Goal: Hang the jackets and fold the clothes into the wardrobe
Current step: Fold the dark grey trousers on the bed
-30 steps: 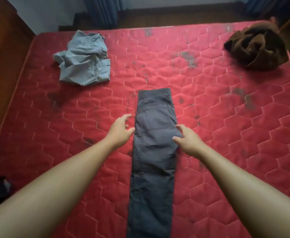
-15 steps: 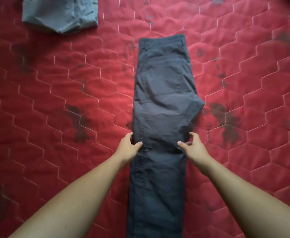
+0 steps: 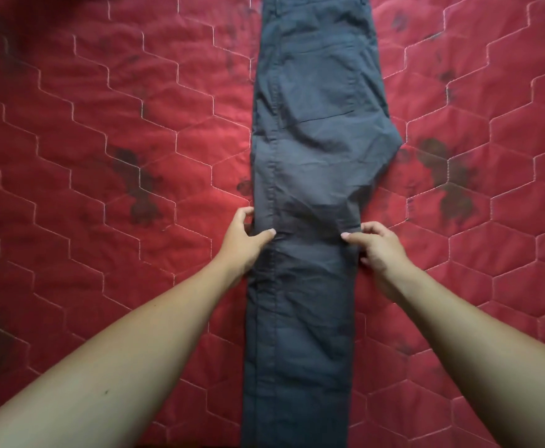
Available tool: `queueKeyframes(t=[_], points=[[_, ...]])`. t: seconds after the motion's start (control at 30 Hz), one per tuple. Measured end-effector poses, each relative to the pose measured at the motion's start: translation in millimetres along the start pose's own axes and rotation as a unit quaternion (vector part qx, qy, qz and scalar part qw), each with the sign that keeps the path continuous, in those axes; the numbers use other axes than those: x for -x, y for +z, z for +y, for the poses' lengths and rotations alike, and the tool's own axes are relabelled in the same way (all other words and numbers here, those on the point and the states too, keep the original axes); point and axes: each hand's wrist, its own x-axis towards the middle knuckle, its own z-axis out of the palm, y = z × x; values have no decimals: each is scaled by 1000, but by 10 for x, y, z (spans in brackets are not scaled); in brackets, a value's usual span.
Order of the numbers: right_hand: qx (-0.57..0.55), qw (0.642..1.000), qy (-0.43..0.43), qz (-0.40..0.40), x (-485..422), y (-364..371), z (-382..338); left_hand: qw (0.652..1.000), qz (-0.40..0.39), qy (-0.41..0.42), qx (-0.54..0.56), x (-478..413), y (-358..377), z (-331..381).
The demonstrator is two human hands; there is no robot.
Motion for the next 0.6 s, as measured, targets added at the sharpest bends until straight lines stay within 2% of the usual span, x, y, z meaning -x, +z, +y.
queueKeyframes(t=[0.17, 0.3, 0.43, 0.53, 0.6], points=[[-98, 995, 13, -8, 0, -25, 48, 1000, -13, 6, 0, 110, -31, -136], [-122, 989, 50, -63, 129, -74, 162, 999, -18, 26, 9, 187, -33, -254], [-48, 989, 63, -124, 346, -121, 379, 997, -71, -13, 29, 275, -37, -407], [7, 991, 35, -133, 494, -116, 549, 993, -100, -58, 31, 358, -77, -505], [23, 988, 49, -143, 595, -111, 655, 990, -106, -90, 37, 392, -107, -561]])
